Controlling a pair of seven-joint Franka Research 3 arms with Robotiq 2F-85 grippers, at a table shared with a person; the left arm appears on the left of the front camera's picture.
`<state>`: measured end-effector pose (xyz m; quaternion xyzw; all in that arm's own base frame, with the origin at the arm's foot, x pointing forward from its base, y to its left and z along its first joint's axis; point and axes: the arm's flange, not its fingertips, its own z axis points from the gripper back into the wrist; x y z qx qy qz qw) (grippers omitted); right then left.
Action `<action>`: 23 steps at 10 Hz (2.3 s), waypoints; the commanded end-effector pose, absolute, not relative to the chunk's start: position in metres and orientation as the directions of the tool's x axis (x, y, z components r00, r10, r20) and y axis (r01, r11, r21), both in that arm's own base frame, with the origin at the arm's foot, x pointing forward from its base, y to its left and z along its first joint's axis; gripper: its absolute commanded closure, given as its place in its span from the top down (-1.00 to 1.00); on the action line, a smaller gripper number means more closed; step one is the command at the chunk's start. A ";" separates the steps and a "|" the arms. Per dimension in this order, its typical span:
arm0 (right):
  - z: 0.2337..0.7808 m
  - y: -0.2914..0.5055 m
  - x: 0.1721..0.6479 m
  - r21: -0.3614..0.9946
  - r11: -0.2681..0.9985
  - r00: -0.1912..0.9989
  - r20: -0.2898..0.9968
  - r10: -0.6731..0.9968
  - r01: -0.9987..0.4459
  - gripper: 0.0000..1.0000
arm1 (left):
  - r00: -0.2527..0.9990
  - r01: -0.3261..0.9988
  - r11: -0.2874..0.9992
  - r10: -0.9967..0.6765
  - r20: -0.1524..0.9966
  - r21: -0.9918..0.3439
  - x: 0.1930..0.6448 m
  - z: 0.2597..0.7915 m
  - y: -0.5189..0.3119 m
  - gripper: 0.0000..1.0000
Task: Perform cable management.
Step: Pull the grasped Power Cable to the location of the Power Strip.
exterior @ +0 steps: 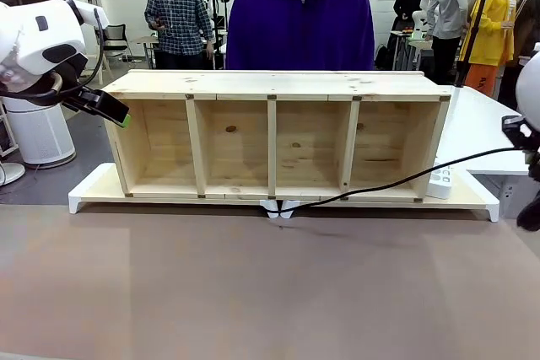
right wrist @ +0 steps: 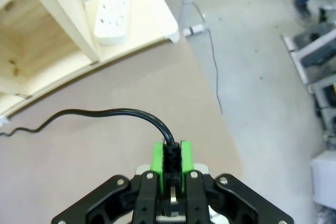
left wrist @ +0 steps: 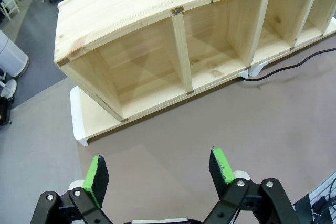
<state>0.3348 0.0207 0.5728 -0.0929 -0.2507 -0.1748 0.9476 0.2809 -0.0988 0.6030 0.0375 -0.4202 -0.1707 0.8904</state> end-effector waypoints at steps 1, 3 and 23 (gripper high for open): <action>0.590 0.008 0.359 -0.080 0.964 0.842 0.509 -0.177 0.252 -0.67 | 0.579 0.274 0.938 -0.339 0.742 0.215 0.282 0.603 -0.100 1.00; 0.598 0.002 0.382 -0.052 0.988 0.846 0.524 -0.099 0.147 -0.67 | 0.579 0.274 0.938 -0.339 0.742 0.215 0.282 0.603 -0.100 1.00; 0.612 -0.014 0.535 -0.071 0.983 0.904 0.409 -0.123 0.166 -0.67 | 0.579 0.274 0.938 -0.339 0.742 0.215 0.282 0.603 -0.100 1.00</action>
